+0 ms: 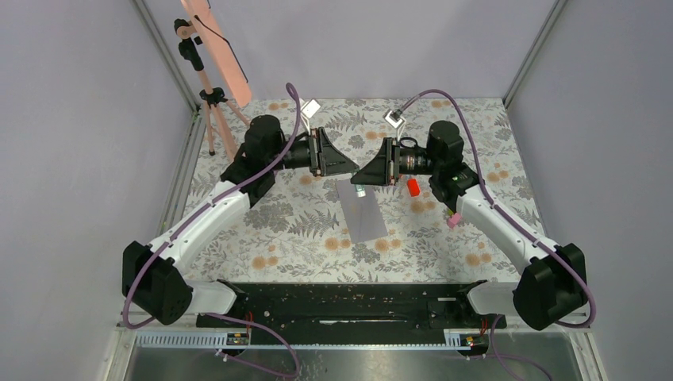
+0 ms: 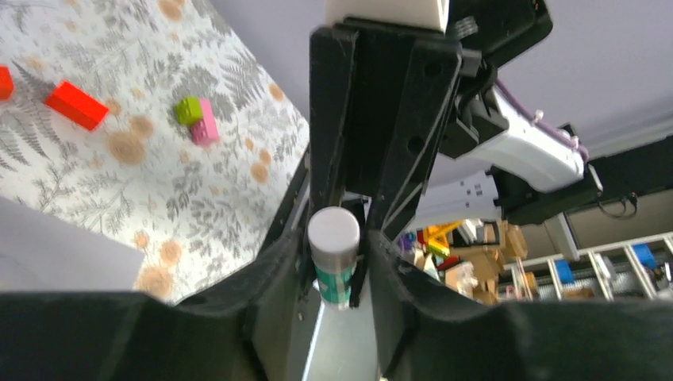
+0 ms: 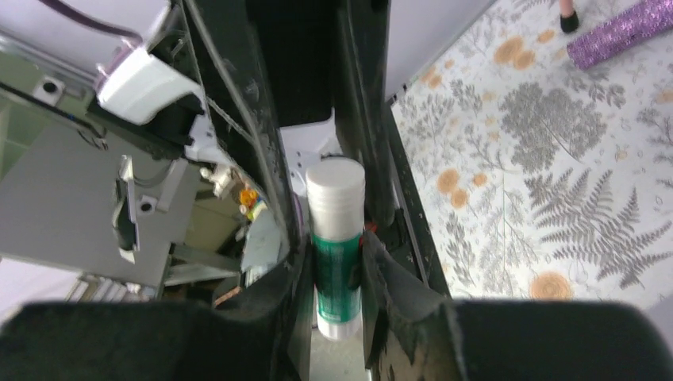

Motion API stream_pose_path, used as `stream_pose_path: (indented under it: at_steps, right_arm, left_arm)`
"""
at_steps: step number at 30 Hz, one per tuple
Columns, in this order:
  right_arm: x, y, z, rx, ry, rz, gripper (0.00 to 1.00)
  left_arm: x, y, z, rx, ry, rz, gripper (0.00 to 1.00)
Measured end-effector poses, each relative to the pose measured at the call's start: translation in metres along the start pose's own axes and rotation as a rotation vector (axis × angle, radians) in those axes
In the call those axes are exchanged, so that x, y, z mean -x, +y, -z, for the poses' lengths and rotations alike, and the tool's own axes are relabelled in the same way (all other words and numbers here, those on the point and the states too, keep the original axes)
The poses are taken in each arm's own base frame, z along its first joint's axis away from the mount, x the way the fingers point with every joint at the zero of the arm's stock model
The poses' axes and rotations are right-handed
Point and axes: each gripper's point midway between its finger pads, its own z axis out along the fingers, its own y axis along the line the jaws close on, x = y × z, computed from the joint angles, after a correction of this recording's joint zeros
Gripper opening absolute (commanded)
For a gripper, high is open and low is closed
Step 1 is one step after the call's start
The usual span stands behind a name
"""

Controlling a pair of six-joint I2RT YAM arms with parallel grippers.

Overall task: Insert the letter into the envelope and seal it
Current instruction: Close the solid glue cap on the solid glue, then place the solid glue at the center of the board.

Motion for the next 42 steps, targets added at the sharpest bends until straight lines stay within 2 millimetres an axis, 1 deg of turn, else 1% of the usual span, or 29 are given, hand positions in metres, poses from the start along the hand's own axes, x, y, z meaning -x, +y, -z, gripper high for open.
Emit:
stream_pose_path:
  at_steps: [2, 4, 6, 7, 10, 14, 17, 21, 27, 30, 35, 38, 42]
  right_arm:
    - [0.003, -0.001, -0.001, 0.000, -0.009, 0.003, 0.00]
    - [0.009, -0.003, -0.003, -0.008, -0.032, 0.018, 0.00]
    - [0.011, -0.003, -0.003, -0.011, -0.044, 0.028, 0.00]
    - [0.012, -0.003, -0.003, -0.013, -0.050, 0.031, 0.00]
    - [0.015, -0.004, -0.004, -0.018, -0.060, 0.037, 0.00]
    - [0.015, -0.004, -0.004, -0.018, -0.060, 0.037, 0.00]
    - [0.015, -0.004, -0.004, -0.018, -0.060, 0.037, 0.00]
    - [0.014, -0.004, -0.004, -0.018, -0.060, 0.037, 0.00]
    - [0.015, -0.003, -0.003, -0.017, -0.062, 0.040, 0.00]
    - [0.015, -0.003, -0.003, -0.016, -0.062, 0.042, 0.00]
    - [0.015, -0.003, -0.003, -0.016, -0.062, 0.042, 0.00]
    - [0.015, -0.003, -0.003, -0.016, -0.062, 0.042, 0.00]
    - [0.015, -0.003, -0.003, -0.016, -0.063, 0.042, 0.00]
  left_arm:
    - [-0.005, -0.001, -0.001, 0.001, 0.022, 0.007, 0.62]
    - [-0.015, -0.002, -0.002, -0.002, 0.055, 0.015, 0.69]
    - [-0.025, -0.002, -0.003, 0.005, 0.090, 0.046, 0.72]
    - [-0.027, -0.002, -0.003, 0.010, 0.095, 0.055, 0.72]
    - [-0.024, 0.001, -0.001, 0.032, 0.083, 0.068, 0.71]
    - [-0.013, 0.002, 0.004, 0.055, 0.037, 0.081, 0.67]
    - [-0.001, -0.003, 0.006, 0.052, -0.025, 0.082, 0.64]
    - [0.012, -0.011, 0.008, 0.033, -0.098, 0.090, 0.60]
    - [0.021, -0.011, 0.007, 0.033, -0.148, 0.118, 0.52]
    - [0.023, -0.008, 0.006, 0.040, -0.156, 0.130, 0.46]
    - [0.025, -0.002, 0.003, 0.052, -0.168, 0.143, 0.38]
    - [0.026, 0.002, 0.001, 0.058, -0.169, 0.153, 0.30]
    - [0.026, 0.004, 0.000, 0.062, -0.171, 0.160, 0.15]
